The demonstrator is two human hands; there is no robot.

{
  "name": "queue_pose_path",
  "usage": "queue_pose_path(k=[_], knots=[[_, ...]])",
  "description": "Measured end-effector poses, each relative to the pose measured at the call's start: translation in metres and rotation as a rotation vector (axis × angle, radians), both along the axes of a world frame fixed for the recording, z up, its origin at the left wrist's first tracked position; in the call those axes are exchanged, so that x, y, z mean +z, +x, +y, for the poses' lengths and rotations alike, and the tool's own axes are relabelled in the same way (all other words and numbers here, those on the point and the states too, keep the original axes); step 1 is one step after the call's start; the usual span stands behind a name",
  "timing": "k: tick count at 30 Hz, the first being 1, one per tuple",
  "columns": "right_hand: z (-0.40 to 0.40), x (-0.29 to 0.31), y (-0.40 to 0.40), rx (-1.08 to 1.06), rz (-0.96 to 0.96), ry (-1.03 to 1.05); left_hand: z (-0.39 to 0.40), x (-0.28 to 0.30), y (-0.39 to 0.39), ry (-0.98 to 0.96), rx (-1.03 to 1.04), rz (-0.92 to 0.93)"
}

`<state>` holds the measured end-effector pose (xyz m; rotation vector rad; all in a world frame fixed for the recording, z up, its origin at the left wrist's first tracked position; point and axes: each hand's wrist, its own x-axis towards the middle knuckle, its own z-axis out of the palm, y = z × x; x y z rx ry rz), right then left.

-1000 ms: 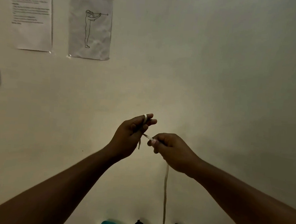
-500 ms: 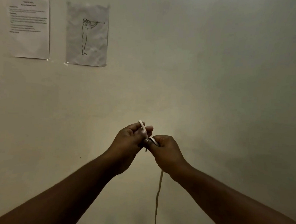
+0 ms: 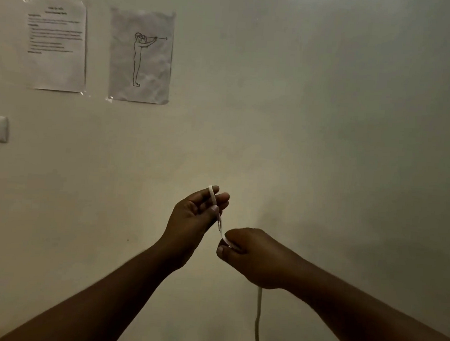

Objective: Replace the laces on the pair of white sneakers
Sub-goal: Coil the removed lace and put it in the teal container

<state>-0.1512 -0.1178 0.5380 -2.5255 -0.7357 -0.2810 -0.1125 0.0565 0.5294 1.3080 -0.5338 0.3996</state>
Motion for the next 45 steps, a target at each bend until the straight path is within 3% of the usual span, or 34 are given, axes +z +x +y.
queue_pose_path(k=[4, 9, 16, 23, 28, 32, 37, 42, 45], knots=[[-0.005, 0.026, -0.011, 0.055, -0.070, -0.049, 0.007, -0.008, -0.002, 0.279, 0.113, -0.160], [-0.016, 0.058, -0.006, 0.047, -0.197, -0.008, 0.006, -0.014, -0.016, 0.522, -0.022, -0.156], [-0.024, 0.060, 0.022, 0.080, -0.229, 0.132, 0.003, -0.018, -0.032, 0.319, -0.298, 0.010], [-0.025, 0.032, 0.035, 0.087, -0.145, 0.278, -0.007, -0.007, -0.037, -0.115, -0.415, 0.150], [-0.021, 0.012, 0.029, 0.045, -0.112, 0.304, -0.017, -0.003, -0.032, -0.212, -0.247, 0.099], [-0.018, -0.003, 0.009, 0.016, -0.046, 0.138, -0.017, -0.001, -0.022, -0.171, -0.057, 0.004], [-0.017, 0.000, -0.027, 0.118, 0.026, -0.152, -0.016, -0.011, -0.014, 0.038, 0.134, -0.102], [-0.022, 0.053, -0.036, 0.083, -0.141, -0.113, -0.017, -0.031, -0.023, 0.293, 0.120, -0.188], [-0.026, 0.079, -0.012, 0.021, -0.215, -0.038, -0.016, -0.038, -0.030, 0.289, 0.026, -0.112]])
